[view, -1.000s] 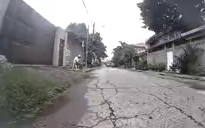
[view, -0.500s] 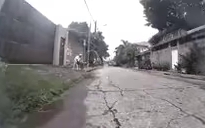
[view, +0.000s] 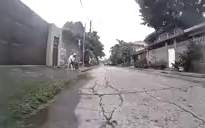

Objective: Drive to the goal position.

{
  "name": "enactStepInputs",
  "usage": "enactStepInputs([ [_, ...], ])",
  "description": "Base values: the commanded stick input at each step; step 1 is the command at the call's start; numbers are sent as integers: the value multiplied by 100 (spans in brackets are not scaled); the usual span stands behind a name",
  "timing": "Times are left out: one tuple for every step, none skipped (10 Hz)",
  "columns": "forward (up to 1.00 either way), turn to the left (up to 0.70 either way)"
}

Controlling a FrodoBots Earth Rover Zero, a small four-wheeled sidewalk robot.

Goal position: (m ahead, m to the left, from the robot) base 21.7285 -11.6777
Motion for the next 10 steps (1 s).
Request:
enactStepInputs([
  [70, 0],
  [70, 0],
  [70, 0],
  [70, 0],
  [70, 0],
  [70, -4],
  [70, -24],
  [70, -35],
  [70, -35],
  [70, -35],
])
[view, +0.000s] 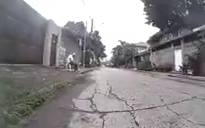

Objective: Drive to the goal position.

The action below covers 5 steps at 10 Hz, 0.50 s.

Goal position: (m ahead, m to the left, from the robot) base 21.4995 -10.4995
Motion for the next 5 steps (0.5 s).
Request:
enactStepInputs([
  [70, -24],
  [70, -9],
  [70, 0],
  [70, 0],
  [70, 0],
])
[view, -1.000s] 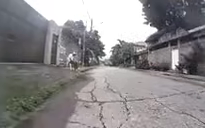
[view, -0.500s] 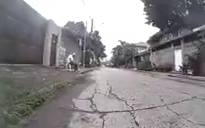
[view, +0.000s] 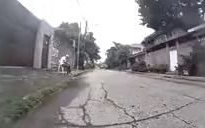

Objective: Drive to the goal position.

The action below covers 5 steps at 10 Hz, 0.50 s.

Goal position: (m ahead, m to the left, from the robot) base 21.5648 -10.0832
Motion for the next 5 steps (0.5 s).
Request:
enactStepInputs([
  [70, 0],
  [70, -2],
  [70, -16],
  [70, -35],
  [70, -35],
])
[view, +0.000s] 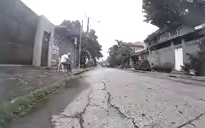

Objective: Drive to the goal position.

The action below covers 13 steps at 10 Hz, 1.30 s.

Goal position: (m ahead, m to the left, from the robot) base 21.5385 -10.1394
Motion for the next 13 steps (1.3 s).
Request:
enactStepInputs([
  [70, -26],
  [70, -10],
  [70, 0],
  [70, 0],
  [70, 0],
  [70, 0],
  [70, 0],
  [70, 0],
  [70, 0],
  [70, 0],
  [70, 0],
  [70, 0],
  [70, 0],
])
